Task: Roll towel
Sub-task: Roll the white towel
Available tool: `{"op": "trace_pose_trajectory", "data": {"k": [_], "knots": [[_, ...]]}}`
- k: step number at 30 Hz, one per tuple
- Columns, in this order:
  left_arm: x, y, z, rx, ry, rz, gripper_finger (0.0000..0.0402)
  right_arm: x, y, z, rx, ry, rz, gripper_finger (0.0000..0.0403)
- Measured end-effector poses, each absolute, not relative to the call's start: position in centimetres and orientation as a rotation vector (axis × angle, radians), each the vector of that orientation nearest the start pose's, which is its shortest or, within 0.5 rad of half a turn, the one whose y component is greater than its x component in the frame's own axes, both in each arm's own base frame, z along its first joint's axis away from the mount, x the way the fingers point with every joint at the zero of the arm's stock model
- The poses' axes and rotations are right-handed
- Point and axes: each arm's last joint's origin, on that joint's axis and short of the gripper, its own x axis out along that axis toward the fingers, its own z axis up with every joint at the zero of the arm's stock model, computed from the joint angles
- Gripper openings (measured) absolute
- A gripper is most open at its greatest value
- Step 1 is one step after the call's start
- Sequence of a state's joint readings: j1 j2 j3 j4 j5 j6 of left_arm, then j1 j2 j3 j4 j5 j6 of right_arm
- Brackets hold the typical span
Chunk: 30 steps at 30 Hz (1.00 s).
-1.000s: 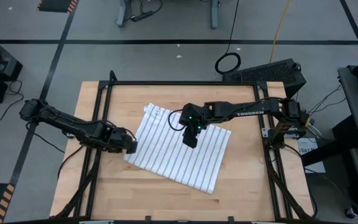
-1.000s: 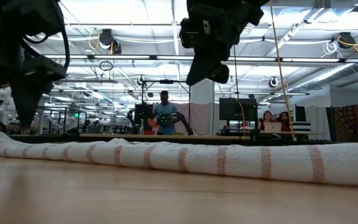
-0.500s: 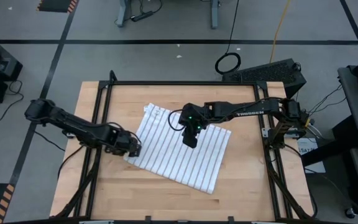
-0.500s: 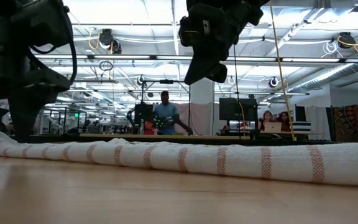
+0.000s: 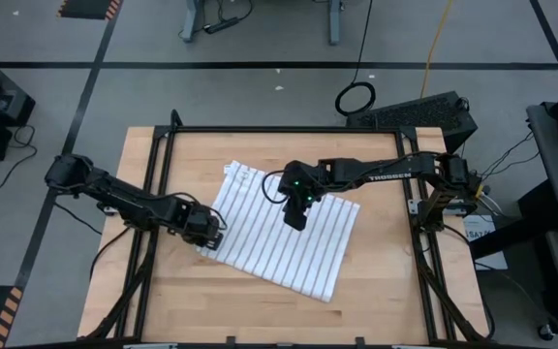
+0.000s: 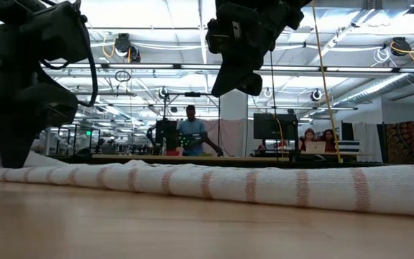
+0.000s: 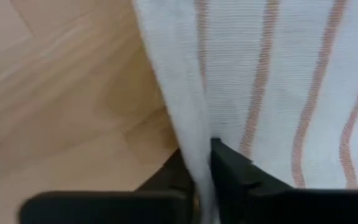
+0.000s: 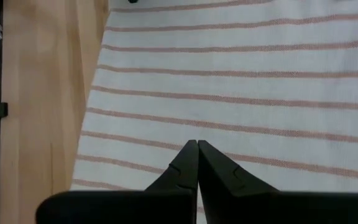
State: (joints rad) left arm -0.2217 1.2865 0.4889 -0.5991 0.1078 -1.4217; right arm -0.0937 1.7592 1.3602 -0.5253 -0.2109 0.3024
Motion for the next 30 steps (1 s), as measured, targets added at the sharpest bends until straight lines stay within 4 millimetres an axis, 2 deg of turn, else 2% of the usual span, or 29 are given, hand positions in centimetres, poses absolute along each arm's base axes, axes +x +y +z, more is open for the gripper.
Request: {"op": "trace_pose_trajectory", "data": {"k": [3, 10, 14, 18, 23, 27, 30], "knots": [[17.2, -3.9, 12.8, -1.032, 1.334, 0.714, 0.0010, 37.5, -2.9, 24.6, 0.467, 0.927, -0.049, 0.0000], [16.9, -2.7, 12.8, -0.760, 1.423, 0.520, 0.0011, 37.6, -2.9, 24.7, 0.549, 0.919, -0.088, 0.0000], [16.9, -2.2, 12.8, -0.717, 1.439, 0.486, 0.0009, 37.8, -3.9, 25.4, 0.630, 0.894, -0.140, 0.0000], [16.9, -2.2, 12.8, -0.739, 1.439, 0.499, 0.0008, 38.3, -6.5, 27.3, 0.737, 0.807, -0.225, 0.0000], [17.1, -2.2, 13.0, -0.750, 1.432, 0.510, 0.0007, 39.6, -11.1, 29.1, 0.838, 0.705, -0.300, 0.0003], [17.3, -2.1, 13.2, -0.778, 1.413, 0.544, 0.0006, 41.7, -14.2, 30.1, 0.749, 0.644, -0.268, 0.0026], [17.3, -2.1, 13.2, -0.805, 1.405, 0.566, 0.0006, 43.7, -15.9, 30.1, 0.634, 0.639, -0.223, 0.0053]]}}
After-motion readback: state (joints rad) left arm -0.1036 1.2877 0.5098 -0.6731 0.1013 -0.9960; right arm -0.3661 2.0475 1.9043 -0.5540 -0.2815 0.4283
